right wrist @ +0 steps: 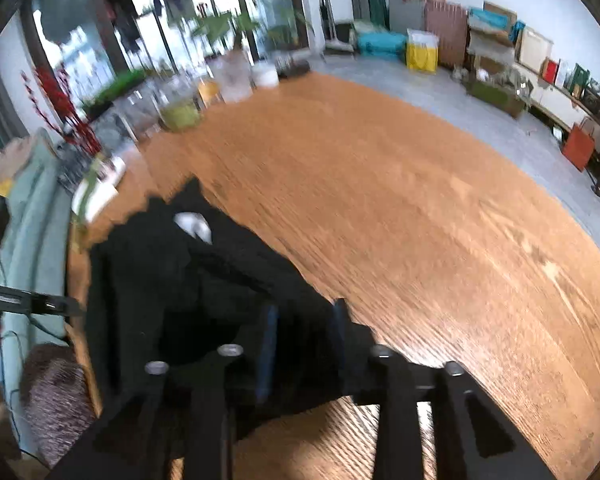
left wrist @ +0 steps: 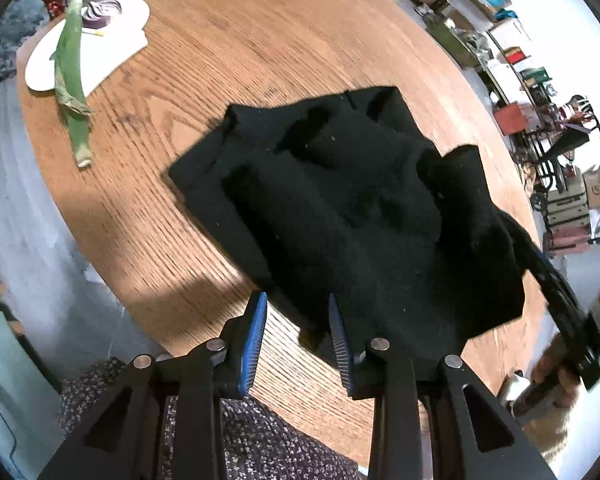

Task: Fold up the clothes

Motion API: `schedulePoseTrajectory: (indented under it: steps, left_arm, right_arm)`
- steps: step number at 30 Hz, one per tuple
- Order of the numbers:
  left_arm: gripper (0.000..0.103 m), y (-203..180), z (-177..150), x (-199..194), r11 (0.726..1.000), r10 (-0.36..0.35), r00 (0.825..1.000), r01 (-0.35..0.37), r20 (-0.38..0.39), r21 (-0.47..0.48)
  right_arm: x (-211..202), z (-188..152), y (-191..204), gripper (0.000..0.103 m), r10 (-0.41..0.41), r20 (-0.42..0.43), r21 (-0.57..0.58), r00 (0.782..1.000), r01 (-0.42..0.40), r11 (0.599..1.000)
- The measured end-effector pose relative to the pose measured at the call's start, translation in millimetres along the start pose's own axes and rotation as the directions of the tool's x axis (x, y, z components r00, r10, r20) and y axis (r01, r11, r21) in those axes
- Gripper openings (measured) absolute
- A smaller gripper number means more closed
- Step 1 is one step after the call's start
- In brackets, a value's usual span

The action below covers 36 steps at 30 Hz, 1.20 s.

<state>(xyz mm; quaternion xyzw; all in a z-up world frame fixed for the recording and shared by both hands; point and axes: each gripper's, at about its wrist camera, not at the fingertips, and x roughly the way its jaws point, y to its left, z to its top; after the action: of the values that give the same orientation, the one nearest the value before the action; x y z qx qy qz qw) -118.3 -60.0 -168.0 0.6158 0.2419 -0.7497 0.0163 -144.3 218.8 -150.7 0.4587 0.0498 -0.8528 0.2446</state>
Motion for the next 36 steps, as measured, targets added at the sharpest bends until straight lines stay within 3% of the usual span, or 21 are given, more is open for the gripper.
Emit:
schedulePoseTrajectory:
  steps: [1, 5, 7, 9, 11, 12, 15, 18, 21, 23, 25, 26, 29, 31, 33, 36]
  left_arm:
    - [0.033, -2, 0, -1, 1.000, -0.008, 1.000, 0.008, 0.000, 0.004]
    - [0.033, -11, -4, 1, 0.999, -0.019, 1.000, 0.019, -0.009, 0.039]
    - [0.033, -30, 7, 7, 0.999, -0.022, 1.000, 0.022, -0.019, 0.045]
    - [0.033, -32, 5, 10, 0.998, -0.035, 0.999, 0.036, -0.030, 0.050]
    - [0.033, -33, 2, 12, 0.997, -0.046, 0.998, 0.049, -0.043, 0.057]
    - [0.033, -32, 3, 16, 0.997, -0.047, 0.998, 0.049, -0.047, 0.060]
    - [0.033, -27, 1, 15, 0.996, -0.060, 0.997, 0.064, -0.054, 0.067]
    - [0.033, -19, -4, 5, 0.994, -0.081, 0.996, 0.084, -0.042, 0.064]
    - [0.033, -14, -2, 3, 0.994, -0.104, 0.994, 0.104, -0.020, 0.045]
    - [0.033, -14, -3, 4, 0.992, -0.113, 0.993, 0.114, -0.027, 0.046]
    - [0.033, -11, -6, 3, 0.992, -0.114, 0.993, 0.116, -0.033, 0.052]
    - [0.033, -9, -7, 1, 0.992, -0.113, 0.993, 0.114, -0.029, 0.060]
    - [0.033, -1, -11, -12, 0.988, -0.125, 0.992, 0.124, 0.006, 0.092]
    - [0.034, 2, -11, -21, 0.984, -0.140, 0.990, 0.135, 0.034, 0.115]
    - [0.035, -11, -12, -26, 0.977, -0.155, 0.987, 0.146, 0.048, 0.158]
    - [0.047, -48, -18, -31, 0.961, -0.147, 0.985, 0.121, 0.089, 0.249]
  right_arm:
    - [-6, 2, 3, 0.050, 0.029, 0.019, -0.007, 0.999, -0.029, 1.000]
    - [-13, 2, 31, 0.053, 0.110, 0.019, -0.114, 0.994, -0.107, 0.988]
    - [-6, -2, 48, 0.065, 0.099, 0.000, -0.168, 0.995, -0.098, 0.981]
    - [12, -5, 66, 0.064, 0.095, -0.030, -0.193, 0.995, -0.099, 0.976]
    - [37, -5, 81, 0.057, 0.097, -0.059, -0.185, 0.993, -0.107, 0.977]
    - [49, -5, 84, 0.039, 0.084, -0.069, -0.181, 0.994, -0.096, 0.979]
    - [65, 1, 92, 0.017, 0.022, -0.069, -0.187, 0.997, -0.035, 0.982]
    - [35, 15, 97, 0.012, 0.129, 0.037, -0.156, 0.991, -0.122, 0.980]
    - [7, 29, 111, 0.012, 0.230, 0.138, -0.171, 0.963, -0.205, 0.964]
    - [17, 33, 119, 0.019, 0.291, 0.101, -0.157, 0.951, -0.274, 0.949]
    - [40, 30, 122, 0.048, 0.322, 0.015, -0.107, 0.947, -0.318, 0.942]
    - [45, 25, 118, 0.047, 0.330, -0.006, -0.067, 0.944, -0.329, 0.942]
    - [28, -8, 81, 0.050, 0.328, 0.043, 0.099, 0.944, -0.330, 0.939]
    - [16, -31, 57, 0.068, 0.321, 0.075, 0.208, 0.944, -0.330, 0.921]
    - [5, -53, 33, 0.074, 0.312, 0.106, 0.314, 0.944, -0.329, 0.891]
    - [-13, -86, -4, 0.074, 0.290, 0.151, 0.465, 0.945, -0.327, 0.823]
